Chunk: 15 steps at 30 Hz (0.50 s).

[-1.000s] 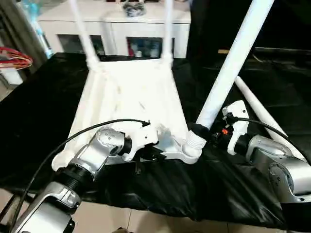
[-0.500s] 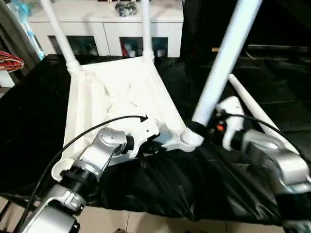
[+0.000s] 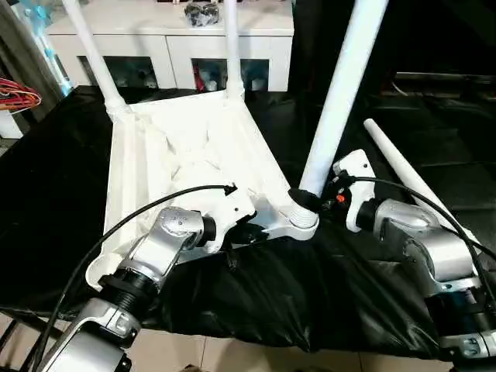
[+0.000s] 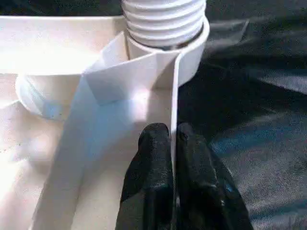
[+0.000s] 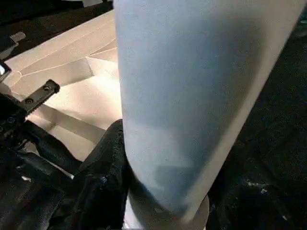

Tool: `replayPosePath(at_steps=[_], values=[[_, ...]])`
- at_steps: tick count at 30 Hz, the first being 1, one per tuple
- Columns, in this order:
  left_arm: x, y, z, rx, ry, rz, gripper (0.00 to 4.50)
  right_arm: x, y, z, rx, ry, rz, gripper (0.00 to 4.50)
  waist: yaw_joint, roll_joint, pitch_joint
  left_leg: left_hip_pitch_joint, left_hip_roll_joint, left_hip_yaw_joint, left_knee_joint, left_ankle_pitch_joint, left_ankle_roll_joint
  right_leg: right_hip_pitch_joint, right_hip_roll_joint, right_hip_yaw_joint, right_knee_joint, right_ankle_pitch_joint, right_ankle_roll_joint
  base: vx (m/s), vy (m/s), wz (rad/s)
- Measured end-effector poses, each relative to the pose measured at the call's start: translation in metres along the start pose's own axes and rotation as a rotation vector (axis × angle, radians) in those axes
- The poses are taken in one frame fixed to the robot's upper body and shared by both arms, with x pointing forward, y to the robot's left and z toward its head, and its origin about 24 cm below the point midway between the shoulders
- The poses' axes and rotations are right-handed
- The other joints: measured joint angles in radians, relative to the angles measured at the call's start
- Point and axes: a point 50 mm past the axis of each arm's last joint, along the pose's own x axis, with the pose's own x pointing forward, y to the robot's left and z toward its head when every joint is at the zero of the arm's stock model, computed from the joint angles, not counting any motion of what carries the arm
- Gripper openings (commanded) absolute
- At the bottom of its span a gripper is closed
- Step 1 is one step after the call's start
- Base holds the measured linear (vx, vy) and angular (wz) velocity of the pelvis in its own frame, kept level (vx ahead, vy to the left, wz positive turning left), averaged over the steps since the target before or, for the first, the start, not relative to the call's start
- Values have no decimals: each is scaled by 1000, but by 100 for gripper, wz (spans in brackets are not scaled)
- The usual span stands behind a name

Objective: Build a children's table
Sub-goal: Insert table leg to table base

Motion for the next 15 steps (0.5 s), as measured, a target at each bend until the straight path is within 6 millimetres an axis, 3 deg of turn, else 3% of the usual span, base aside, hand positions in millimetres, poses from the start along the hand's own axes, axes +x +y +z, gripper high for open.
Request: replayPosePath(at_steps=[8, 13, 15], values=[[3, 4, -1, -1, 22, 23, 57, 2, 0, -2, -2, 2, -1, 187, 0, -2, 0, 1, 0, 0, 0, 0, 0, 1, 0, 0, -1, 0, 0, 0, 0, 0], [4, 6, -1, 7, 34, 14, 4, 3, 0, -3, -9, 3, 4, 187, -1, -3, 0, 1, 0, -1, 1, 0, 0, 1, 0, -1, -2, 0, 0, 0, 0, 0], [4, 7, -1, 10, 41, 10, 4, 3, 0, -3, -11, 5, 4, 187, -3, -5, 0, 1, 0, -1, 1, 0, 0, 1, 0, -1, -3, 0, 0, 0, 0, 0]])
